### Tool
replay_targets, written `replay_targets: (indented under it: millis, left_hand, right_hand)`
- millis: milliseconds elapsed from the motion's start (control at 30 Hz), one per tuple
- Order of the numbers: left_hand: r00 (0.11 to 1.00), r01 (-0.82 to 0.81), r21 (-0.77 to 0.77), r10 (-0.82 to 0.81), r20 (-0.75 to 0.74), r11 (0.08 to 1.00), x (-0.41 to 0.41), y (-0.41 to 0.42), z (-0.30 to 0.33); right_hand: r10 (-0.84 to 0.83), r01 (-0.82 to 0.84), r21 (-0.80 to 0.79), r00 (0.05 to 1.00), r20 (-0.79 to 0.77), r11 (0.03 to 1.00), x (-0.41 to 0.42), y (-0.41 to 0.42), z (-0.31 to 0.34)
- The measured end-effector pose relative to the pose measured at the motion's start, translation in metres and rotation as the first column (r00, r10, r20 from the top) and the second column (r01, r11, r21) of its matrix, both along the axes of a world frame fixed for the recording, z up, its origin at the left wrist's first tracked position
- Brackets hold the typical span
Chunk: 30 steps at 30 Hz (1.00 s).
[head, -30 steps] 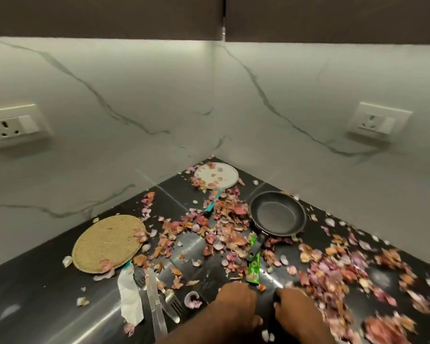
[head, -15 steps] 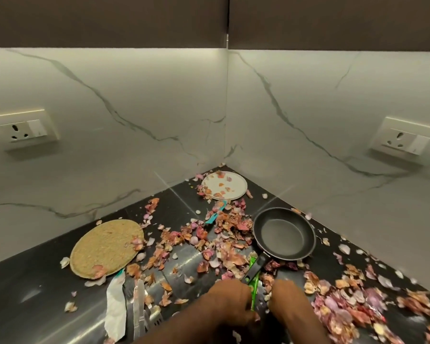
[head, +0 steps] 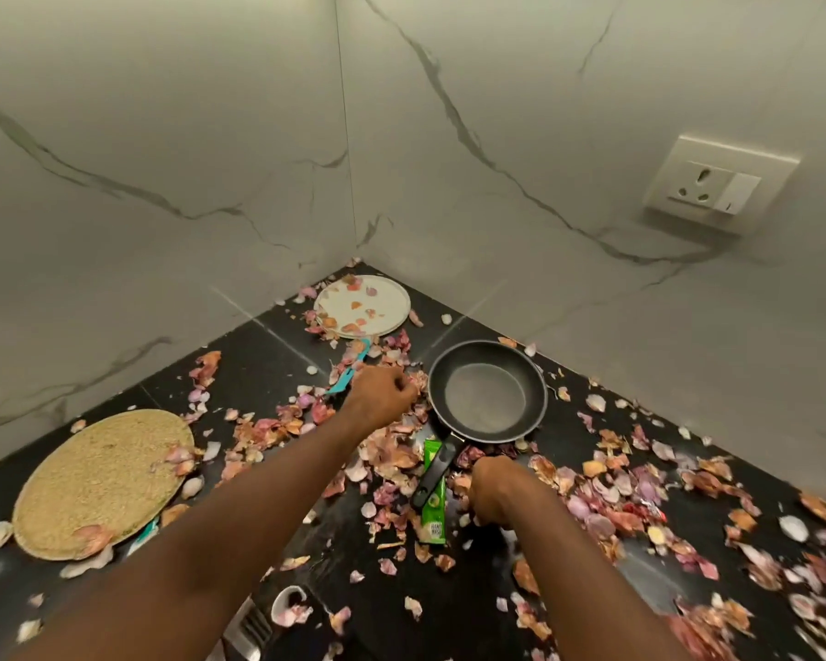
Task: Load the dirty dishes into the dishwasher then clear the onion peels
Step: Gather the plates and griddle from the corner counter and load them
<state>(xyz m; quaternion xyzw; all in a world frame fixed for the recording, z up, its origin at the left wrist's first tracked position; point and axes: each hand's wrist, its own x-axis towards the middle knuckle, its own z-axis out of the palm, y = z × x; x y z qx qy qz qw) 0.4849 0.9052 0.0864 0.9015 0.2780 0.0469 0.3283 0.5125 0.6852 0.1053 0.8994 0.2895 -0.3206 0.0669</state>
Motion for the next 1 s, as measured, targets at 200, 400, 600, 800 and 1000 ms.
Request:
replay_targets:
  millis: [200,400,600,800,1000]
  left_hand:
    - [0.997,-0.063,0.091,0.066,-0.030,0.994,0.036,0.057,-0.008]
    - [0.982,0.049,0.238,-0.003,-0.190,0.970,0.077,0.101,-0.018]
    - [0.926,0.225,0.453,-0.045,-0.374,0.863,0.103,0.104,-0.040]
    - [0.929,0.178,0.532,0.036,-0.368,0.828,0.109,0.093,-0.050]
    - [0.870,0.294,0.445,-0.044,-0.491,0.846,0.099,0.090,-0.047]
  right_hand:
    - [-0.072,0.071,-0.021,0.997,-0.027,0.997,0.005,0.006,-0.003]
    - [-0.081,0.079,-0.055,0.996,-0.026,0.995,0.008,0.016,-0.002]
    - [-0.097,0.093,-0.060,0.992,-0.076,0.994,0.015,0.016,-0.005]
    - [-0.068,0.063,-0.073,0.994,-0.081,0.995,0.022,0.018,-0.006]
    - [-0.101,0.099,-0.019,0.993,-0.066,0.995,0.018,0.021,-0.007]
